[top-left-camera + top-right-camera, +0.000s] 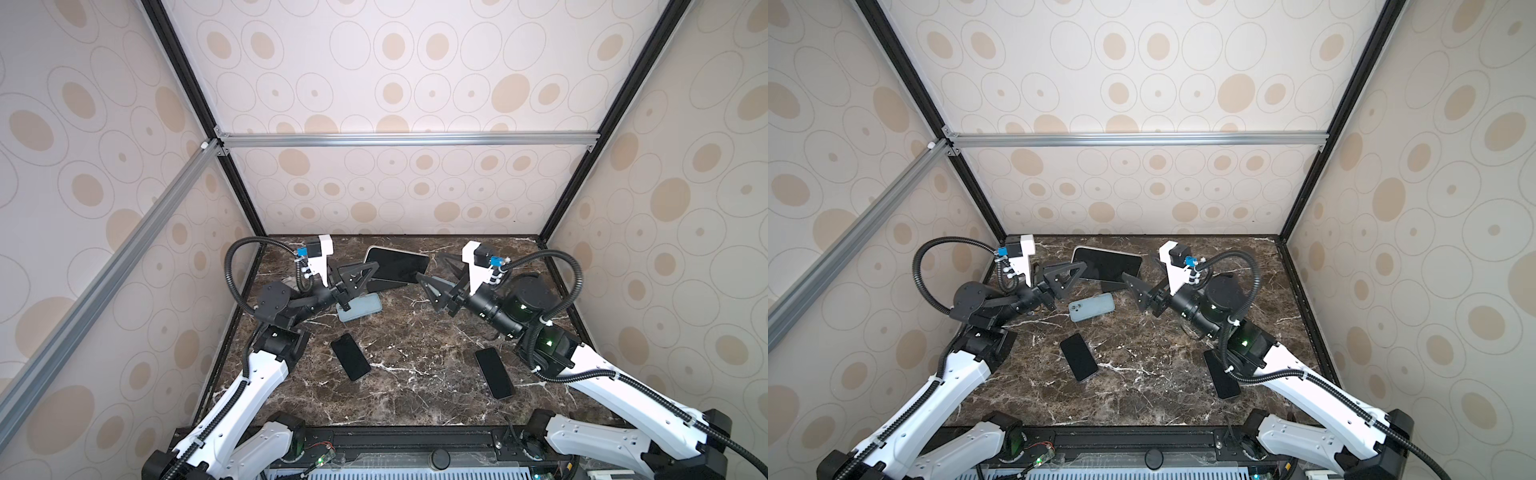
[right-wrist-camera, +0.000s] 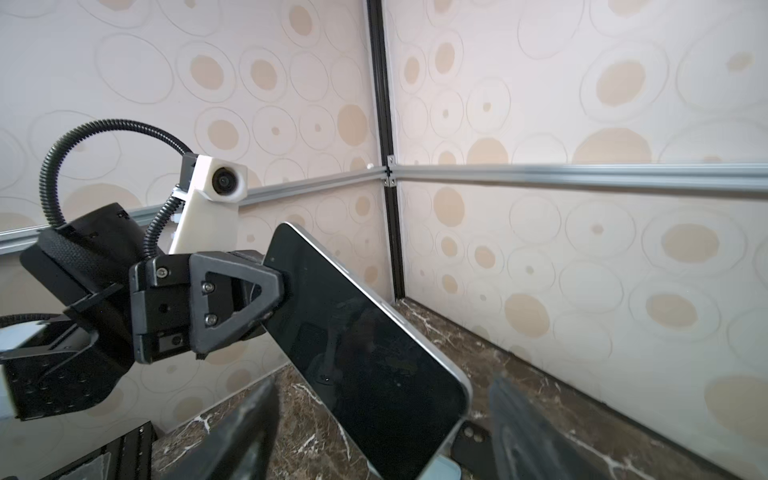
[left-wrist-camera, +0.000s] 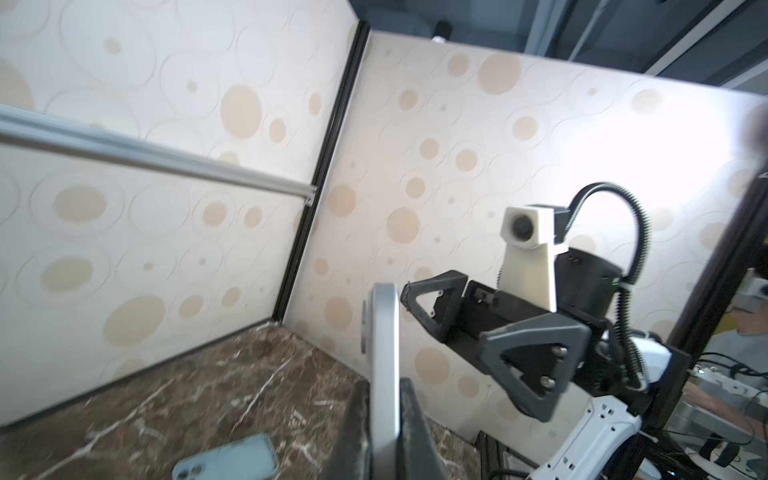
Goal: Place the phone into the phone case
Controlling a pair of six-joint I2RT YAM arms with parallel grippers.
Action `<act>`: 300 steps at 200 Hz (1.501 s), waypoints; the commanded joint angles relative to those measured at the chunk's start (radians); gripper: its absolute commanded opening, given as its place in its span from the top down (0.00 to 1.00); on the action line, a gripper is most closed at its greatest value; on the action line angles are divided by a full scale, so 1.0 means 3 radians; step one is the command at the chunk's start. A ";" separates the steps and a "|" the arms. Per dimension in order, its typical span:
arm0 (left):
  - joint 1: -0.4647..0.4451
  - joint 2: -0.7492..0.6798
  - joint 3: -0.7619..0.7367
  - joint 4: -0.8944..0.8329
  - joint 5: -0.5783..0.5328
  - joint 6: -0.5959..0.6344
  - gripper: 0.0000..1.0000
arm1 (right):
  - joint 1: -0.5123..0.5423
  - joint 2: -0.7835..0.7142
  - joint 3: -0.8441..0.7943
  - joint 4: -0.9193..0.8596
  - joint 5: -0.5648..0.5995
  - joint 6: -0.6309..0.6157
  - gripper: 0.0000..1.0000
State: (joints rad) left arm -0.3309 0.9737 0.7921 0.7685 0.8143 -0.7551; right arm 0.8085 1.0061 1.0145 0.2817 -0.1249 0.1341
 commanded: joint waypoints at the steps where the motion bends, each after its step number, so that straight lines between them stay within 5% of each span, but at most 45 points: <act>1: 0.0004 0.0082 0.0192 0.1353 -0.0012 -0.0604 1.00 | -0.0054 -0.0087 0.0157 0.0398 -0.0736 0.0248 0.29; 66: 0.0003 0.0513 0.0277 0.3002 0.0136 -0.1702 1.00 | -0.0060 0.0211 0.0718 0.0335 -0.1321 0.0284 0.45; 161: 0.0004 0.0288 0.0096 0.2755 0.0130 -0.1313 1.00 | -0.0060 -0.0045 0.0307 0.0460 -0.0996 0.0308 0.42; 220: 0.0000 0.0180 -0.0107 0.2819 0.0113 -0.1338 1.00 | -0.0061 0.0204 0.0563 0.0222 -0.1412 0.0434 0.43; 257: 0.0003 0.0155 -0.0144 0.2741 0.0119 -0.1297 1.00 | -0.0058 0.0547 0.0863 0.0361 -0.2081 0.0656 0.69; 300: 0.0004 0.0160 -0.0174 0.2729 0.0090 -0.1253 1.00 | -0.0057 0.0724 0.1034 0.0459 -0.2348 0.0637 1.00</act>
State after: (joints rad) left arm -0.3264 1.0409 0.7292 1.5352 0.8547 -1.1530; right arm 0.7918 1.2121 1.2808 0.3714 -0.7437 0.3195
